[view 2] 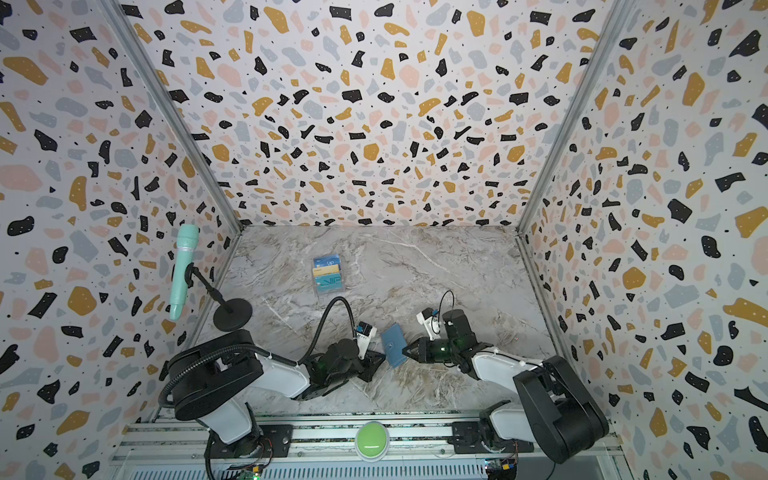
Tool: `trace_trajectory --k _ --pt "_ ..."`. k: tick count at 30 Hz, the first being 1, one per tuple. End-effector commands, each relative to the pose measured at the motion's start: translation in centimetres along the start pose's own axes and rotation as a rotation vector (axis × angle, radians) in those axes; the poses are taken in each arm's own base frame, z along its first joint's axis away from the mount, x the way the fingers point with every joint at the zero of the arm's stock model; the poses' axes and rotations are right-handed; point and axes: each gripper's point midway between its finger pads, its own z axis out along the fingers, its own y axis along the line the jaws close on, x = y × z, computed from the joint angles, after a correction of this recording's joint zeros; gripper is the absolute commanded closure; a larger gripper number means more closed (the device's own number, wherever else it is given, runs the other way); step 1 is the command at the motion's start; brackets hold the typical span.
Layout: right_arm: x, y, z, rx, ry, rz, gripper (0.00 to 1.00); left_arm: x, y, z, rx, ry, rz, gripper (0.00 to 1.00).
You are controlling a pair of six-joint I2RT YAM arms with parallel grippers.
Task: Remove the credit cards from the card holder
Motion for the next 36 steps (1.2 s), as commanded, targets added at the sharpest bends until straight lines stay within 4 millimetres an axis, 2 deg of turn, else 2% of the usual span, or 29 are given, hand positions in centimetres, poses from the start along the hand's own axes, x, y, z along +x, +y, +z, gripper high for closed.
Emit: trace_trajectory --k 1,4,9,18,24,27,33,36 --pt "-3.4 2.1 -1.8 0.036 -0.15 -0.166 0.96 -1.7 -0.4 -0.8 -0.028 -0.023 0.0 0.75" --pt "-4.8 3.4 -3.3 0.067 -0.259 -0.26 1.0 -3.9 -1.6 -1.6 -0.022 -0.049 -0.002 0.71" --pt "-5.8 4.5 -4.6 0.101 -0.364 -0.339 1.0 -7.6 -3.4 -2.9 -0.016 -0.118 -0.024 0.53" --pt "-6.3 6.2 -5.1 0.121 -0.459 -0.43 1.0 -12.2 -3.4 -4.6 0.024 -0.259 -0.164 0.51" --pt "-6.2 7.6 -5.2 0.086 -0.488 -0.471 1.0 -13.4 -3.8 -4.4 0.105 -0.277 -0.218 0.51" --pt "-6.2 7.8 -5.2 0.091 -0.496 -0.483 1.0 -14.0 -4.7 -4.6 0.151 -0.28 -0.215 0.51" --pt "-6.3 8.4 -5.2 0.09 -0.512 -0.514 1.0 -14.3 -6.2 -4.8 0.226 -0.267 -0.22 0.5" --pt "-6.2 8.7 -5.1 0.086 -0.507 -0.532 1.0 -14.4 -6.2 -4.6 0.232 -0.268 -0.227 0.5"
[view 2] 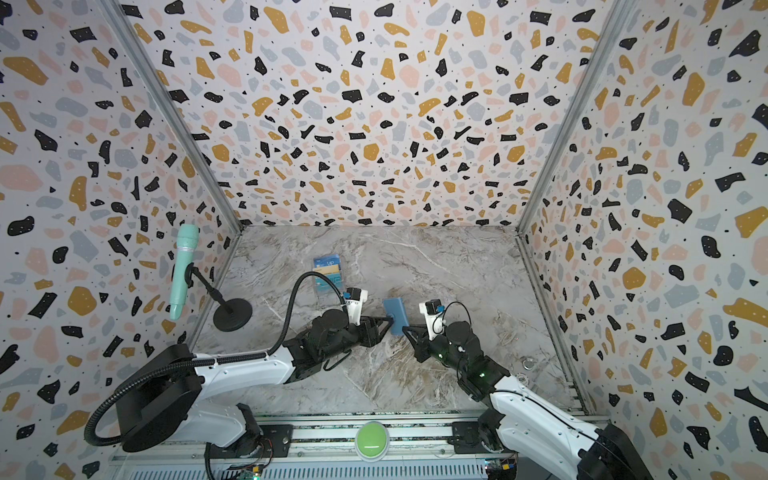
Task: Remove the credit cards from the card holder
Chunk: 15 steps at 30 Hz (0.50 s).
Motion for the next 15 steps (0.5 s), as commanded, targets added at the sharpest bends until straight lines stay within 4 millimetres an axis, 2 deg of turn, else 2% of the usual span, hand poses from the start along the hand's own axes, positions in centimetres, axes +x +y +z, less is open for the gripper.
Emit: trace_trajectory --k 1,15 --pt "-2.0 1.1 -0.2 -0.027 -0.074 -0.053 1.0 -1.4 -1.8 0.3 0.072 -0.034 -0.01 0.5" --pt "-1.6 2.8 -0.3 -0.087 -0.068 -0.108 1.0 -2.1 -0.4 0.0 0.007 -0.073 -0.019 0.61"
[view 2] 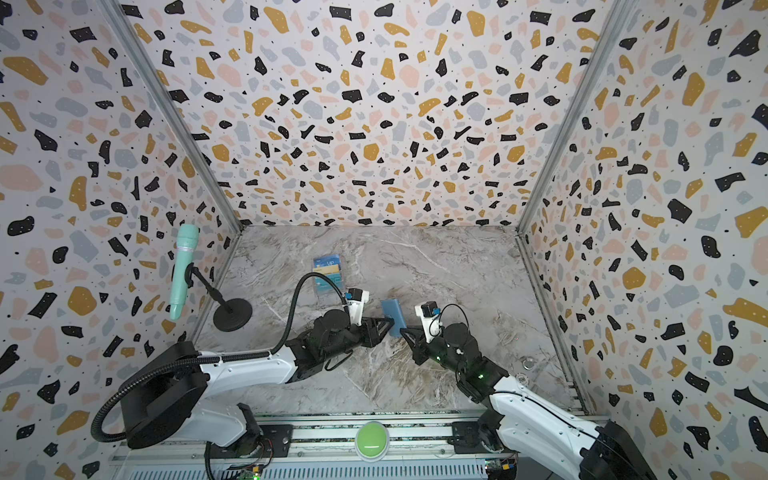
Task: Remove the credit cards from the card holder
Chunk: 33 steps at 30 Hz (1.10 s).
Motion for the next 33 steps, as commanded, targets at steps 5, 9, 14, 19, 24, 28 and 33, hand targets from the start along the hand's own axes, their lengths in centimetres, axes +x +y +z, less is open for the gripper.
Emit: trace_trajectory --k 5,9,14,19,24,28,33 --pt "-1.9 2.3 -0.2 -0.087 -0.066 -0.059 1.0 -2.1 -0.5 -0.2 -0.001 -0.072 0.01 0.67" --pt "-1.9 2.4 -0.2 -0.086 -0.065 -0.063 1.0 -2.1 -0.1 -0.3 -0.014 -0.078 0.007 0.76" --pt "-1.8 1.9 -0.4 -0.061 -0.071 -0.058 1.0 -2.2 0.3 -0.7 -0.034 -0.089 0.01 0.84" --pt "-1.9 1.7 -0.6 -0.045 -0.084 -0.054 1.0 -2.3 0.7 -1.1 -0.046 -0.097 0.012 0.93" --pt "-2.2 1.6 -0.7 -0.043 -0.099 -0.036 1.0 -2.5 0.1 -1.3 -0.01 -0.106 0.004 1.0" --pt "-2.5 1.0 -0.9 -0.034 -0.108 -0.005 1.0 -2.7 -0.2 -1.6 0.0 -0.113 0.002 1.0" --pt "-3.6 -0.4 -1.9 -0.044 -0.154 0.061 1.0 -2.9 0.5 -2.6 -0.032 -0.13 0.007 1.0"
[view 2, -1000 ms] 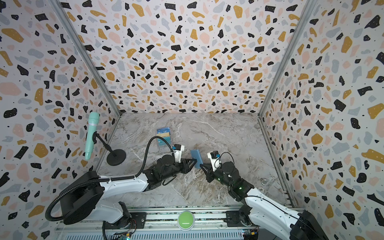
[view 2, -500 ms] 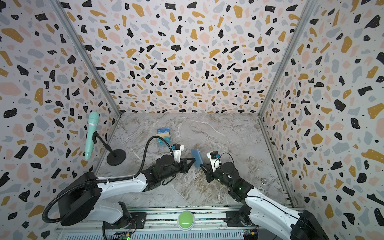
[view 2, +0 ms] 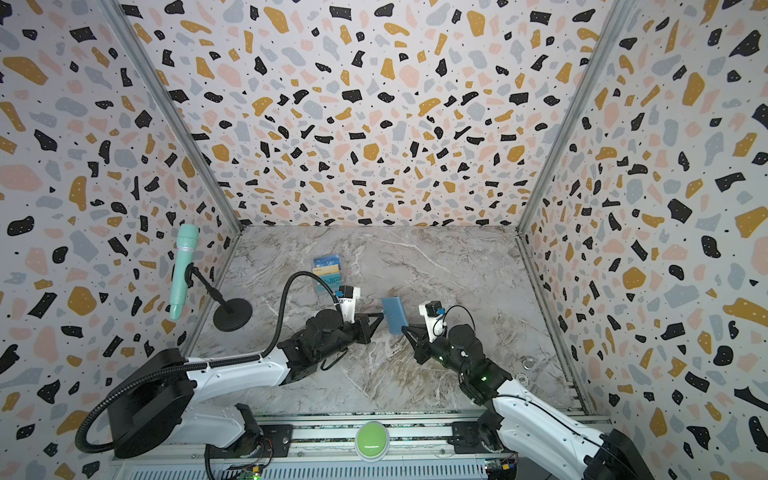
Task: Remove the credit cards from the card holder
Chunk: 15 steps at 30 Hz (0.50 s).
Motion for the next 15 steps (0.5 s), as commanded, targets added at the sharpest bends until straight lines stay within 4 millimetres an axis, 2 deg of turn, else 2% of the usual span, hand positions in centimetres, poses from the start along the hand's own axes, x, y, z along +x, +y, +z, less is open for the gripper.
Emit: trace_trajectory --k 1,4,9,12,15 --pt "-2.3 0.4 -0.9 -0.065 -0.086 0.042 1.0 -0.9 0.4 -0.9 -0.012 -0.043 0.009 1.0" --pt "-2.8 0.0 -1.4 -0.095 -0.099 0.069 1.0 -0.8 1.0 -1.4 -0.021 -0.048 0.006 0.97" --pt "-3.1 -0.1 -1.9 -0.15 -0.1 0.094 1.0 -0.7 0.2 -1.6 0.081 -0.032 -0.026 0.73" --pt "-3.7 0.1 -2.1 -0.192 -0.114 0.122 1.0 -1.0 -1.1 -1.8 0.156 -0.037 -0.027 0.64" --pt "-4.3 0.1 -2.3 -0.222 -0.125 0.149 1.0 -1.0 -3.1 -2.2 0.253 -0.024 0.008 0.59"
